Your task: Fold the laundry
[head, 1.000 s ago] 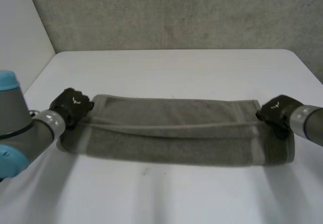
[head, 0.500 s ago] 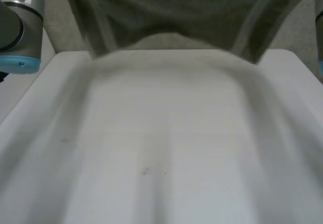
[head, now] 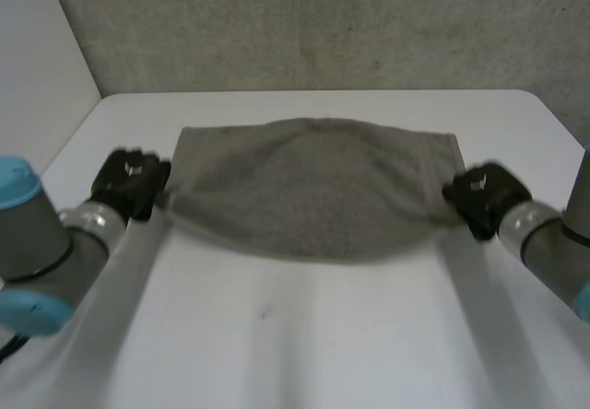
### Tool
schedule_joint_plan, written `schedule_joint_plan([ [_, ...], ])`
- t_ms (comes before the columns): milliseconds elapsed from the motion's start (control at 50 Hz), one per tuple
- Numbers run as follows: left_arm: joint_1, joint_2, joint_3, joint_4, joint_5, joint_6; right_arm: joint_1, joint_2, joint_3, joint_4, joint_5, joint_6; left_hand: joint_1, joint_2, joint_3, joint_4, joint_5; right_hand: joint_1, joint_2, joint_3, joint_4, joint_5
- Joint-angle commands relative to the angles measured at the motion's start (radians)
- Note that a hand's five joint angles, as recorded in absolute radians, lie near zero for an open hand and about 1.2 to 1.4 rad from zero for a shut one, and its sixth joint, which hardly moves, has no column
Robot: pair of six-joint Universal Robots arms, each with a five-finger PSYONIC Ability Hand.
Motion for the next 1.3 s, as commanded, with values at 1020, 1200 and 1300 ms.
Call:
schedule_joint_plan([
  [1020, -0.055, -0.403, 0.567, -0.175, -0.098, 0.292, -0.004, 0.343, -0.375, -0.073, 0.238, -0.121, 0.246, 0.18, 0.181, 0.179, 0.199, 0.43, 0.216, 0.211, 0.203, 0.23],
  [1200, -0.095, -0.392, 0.548, -0.174, -0.117, 0.304, 0.012, 0.351, -0.401, -0.073, 0.29, -0.114, -0.976, -1.042, -1.041, -1.043, -1.023, -0.791, -1.006, -1.011, -1.019, -0.992],
  [1300, -0.097, -0.347, 0.556, -0.175, -0.17, 0.292, 0.003, 0.259, -0.405, -0.099, 0.383, -0.049, -0.976, -1.042, -1.041, -1.043, -1.023, -0.791, -1.006, -1.011, -1.019, -0.992],
])
